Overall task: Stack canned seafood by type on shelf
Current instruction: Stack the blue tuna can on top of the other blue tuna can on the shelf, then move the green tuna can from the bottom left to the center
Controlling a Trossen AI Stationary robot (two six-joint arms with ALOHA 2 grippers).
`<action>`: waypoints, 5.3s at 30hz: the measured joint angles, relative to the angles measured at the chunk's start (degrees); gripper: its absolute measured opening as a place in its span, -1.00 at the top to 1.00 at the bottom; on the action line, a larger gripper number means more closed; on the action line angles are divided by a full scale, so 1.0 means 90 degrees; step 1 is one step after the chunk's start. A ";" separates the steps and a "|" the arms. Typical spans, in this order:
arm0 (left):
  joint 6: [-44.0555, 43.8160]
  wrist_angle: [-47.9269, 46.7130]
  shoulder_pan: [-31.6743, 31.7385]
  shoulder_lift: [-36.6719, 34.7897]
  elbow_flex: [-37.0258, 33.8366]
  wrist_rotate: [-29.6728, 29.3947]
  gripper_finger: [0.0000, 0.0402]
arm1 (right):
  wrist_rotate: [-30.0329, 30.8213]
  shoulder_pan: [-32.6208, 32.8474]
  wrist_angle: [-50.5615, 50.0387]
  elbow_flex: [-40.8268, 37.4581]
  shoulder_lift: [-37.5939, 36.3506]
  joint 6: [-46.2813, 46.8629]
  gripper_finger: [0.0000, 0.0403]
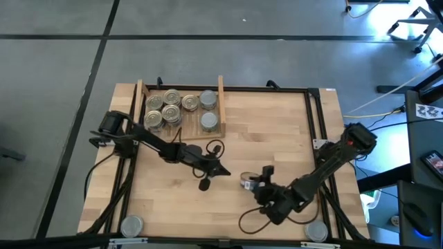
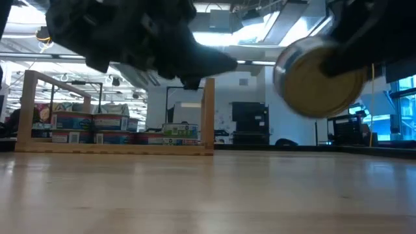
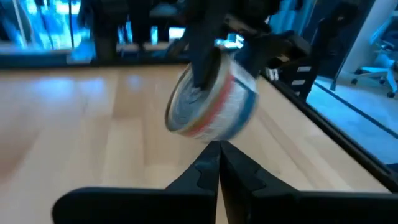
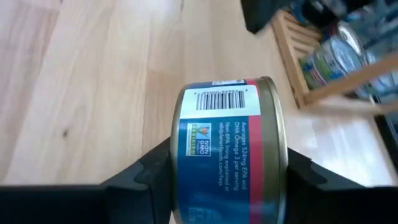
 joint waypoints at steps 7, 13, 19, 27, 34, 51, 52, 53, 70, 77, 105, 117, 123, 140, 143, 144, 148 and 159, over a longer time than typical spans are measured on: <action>0.0519 0.0014 -0.0099 -0.0252 0.0131 -0.0027 0.90 | 0.0011 -0.0136 -0.0212 0.0005 -0.0252 0.0432 0.06; 0.0997 -0.1674 0.0043 -0.0459 0.0613 -0.0088 0.39 | -0.0271 -0.0515 -0.0194 0.0005 -0.0252 0.0409 0.06; 0.1351 -0.3548 0.0040 -0.0501 0.1358 -0.0239 -0.27 | -0.0374 -0.0894 -0.0098 0.0005 -0.0252 0.0248 0.06; 0.1513 -0.3567 0.0047 -0.0509 0.1537 -0.0694 -0.51 | -0.0606 -0.1068 0.0364 0.0005 -0.0252 0.0122 0.06; 0.1501 -0.3385 0.0034 -0.0510 0.1537 -0.0692 -0.51 | -0.0417 -0.1234 0.1446 0.0005 -0.0252 -0.0402 0.06; 0.2062 -0.3595 -0.0048 -0.0515 0.1540 -0.1040 0.14 | -0.0793 -0.1481 0.2129 0.0010 -0.0256 -0.0892 0.00; 0.2081 -0.3725 -0.0056 -0.0578 0.1546 -0.1201 0.14 | -0.0805 -0.1486 0.2127 0.0009 -0.0256 -0.0930 -0.11; 0.2094 -0.3908 -0.0055 -0.0633 0.1554 -0.1345 0.14 | -0.0793 -0.1486 0.2105 0.0015 -0.0263 -0.0942 -0.24; 0.1865 -0.7978 0.0895 -0.2719 0.1540 -0.5273 0.14 | -0.0411 -0.1085 0.0462 -0.0022 -0.0360 0.0611 -0.74; 0.1931 -0.8329 0.2543 -0.2465 0.1537 -0.5237 0.14 | -0.0385 -0.1088 0.0653 -0.0332 0.0114 0.0963 -0.69; 0.3278 -0.7463 0.4282 -0.0888 0.1538 -0.4721 -0.11 | -0.0555 -0.1090 0.1316 -0.0767 0.0392 0.1149 -0.69; 0.2859 -0.8796 0.4214 -0.0892 0.2000 -0.4281 -0.35 | -0.0503 -0.1092 0.1309 -0.0766 0.0392 0.1129 -0.69; 0.2888 -0.8631 0.4258 -0.0878 0.2025 -0.4284 -0.34 | -0.0489 -0.1090 0.1311 -0.0765 0.0392 0.1136 -0.69; 0.2899 -0.8973 0.4203 -0.0897 0.2023 -0.4209 -0.33 | -0.0827 -0.1090 0.1352 -0.0765 0.0392 0.1153 -0.69; 0.3071 -0.8963 0.4226 -0.0900 0.2023 -0.4118 -0.33 | -0.0828 -0.1090 0.1353 -0.0765 0.0392 0.1153 -0.69; 0.3080 -0.8962 0.4207 -0.0900 0.2023 -0.4114 -0.33 | -0.0827 -0.1090 0.1355 -0.0765 0.0392 0.1153 -0.69; 0.2864 -0.9391 0.3847 -0.0974 0.2211 -0.4105 -0.33 | -0.0827 -0.1090 0.1355 -0.0765 0.0392 0.1152 -0.69; 0.0647 -1.1539 0.1406 -0.2483 0.2747 -0.3111 -0.33 | -0.0827 -0.1093 0.1352 -0.0764 0.0392 0.1100 -0.69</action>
